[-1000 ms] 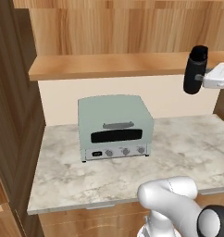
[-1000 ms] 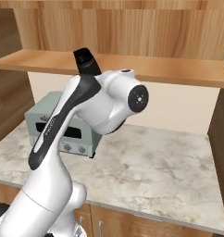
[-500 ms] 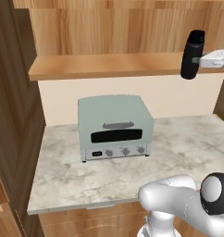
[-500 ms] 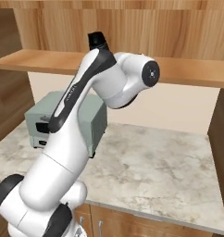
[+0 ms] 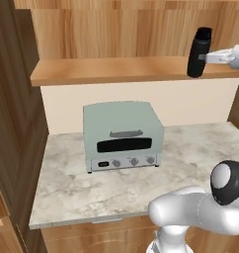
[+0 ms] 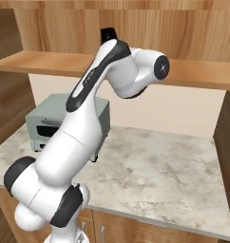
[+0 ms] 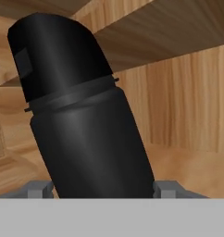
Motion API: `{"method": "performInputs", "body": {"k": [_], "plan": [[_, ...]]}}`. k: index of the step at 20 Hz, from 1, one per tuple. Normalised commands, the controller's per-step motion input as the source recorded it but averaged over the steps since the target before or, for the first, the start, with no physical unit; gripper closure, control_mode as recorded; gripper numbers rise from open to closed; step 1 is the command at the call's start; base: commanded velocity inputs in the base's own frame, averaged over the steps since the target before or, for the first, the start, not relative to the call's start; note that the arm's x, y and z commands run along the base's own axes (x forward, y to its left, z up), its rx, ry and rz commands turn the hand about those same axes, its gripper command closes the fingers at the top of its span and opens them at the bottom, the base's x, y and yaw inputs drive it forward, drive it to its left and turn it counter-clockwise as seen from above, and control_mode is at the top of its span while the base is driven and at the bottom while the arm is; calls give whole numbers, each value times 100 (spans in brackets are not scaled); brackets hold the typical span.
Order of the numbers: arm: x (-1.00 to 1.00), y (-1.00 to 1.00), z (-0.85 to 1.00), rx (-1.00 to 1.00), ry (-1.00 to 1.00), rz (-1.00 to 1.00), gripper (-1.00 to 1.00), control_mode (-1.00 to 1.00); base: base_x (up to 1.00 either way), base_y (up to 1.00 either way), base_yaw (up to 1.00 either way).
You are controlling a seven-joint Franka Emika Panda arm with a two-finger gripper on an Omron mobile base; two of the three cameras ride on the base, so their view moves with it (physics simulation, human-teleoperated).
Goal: Pick the water bottle from the counter and place it in the open cabinet.
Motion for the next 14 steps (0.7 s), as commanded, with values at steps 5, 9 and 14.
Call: {"method": "performInputs", "body": {"k": [5, 9, 14], "plan": [[56, -2, 0, 3, 0, 0, 100, -100, 0, 0, 0], [54, 0, 0, 0, 1, 0, 100, -100, 0, 0, 0], [53, 0, -2, 0, 3, 0, 100, -100, 0, 0, 0]]}}
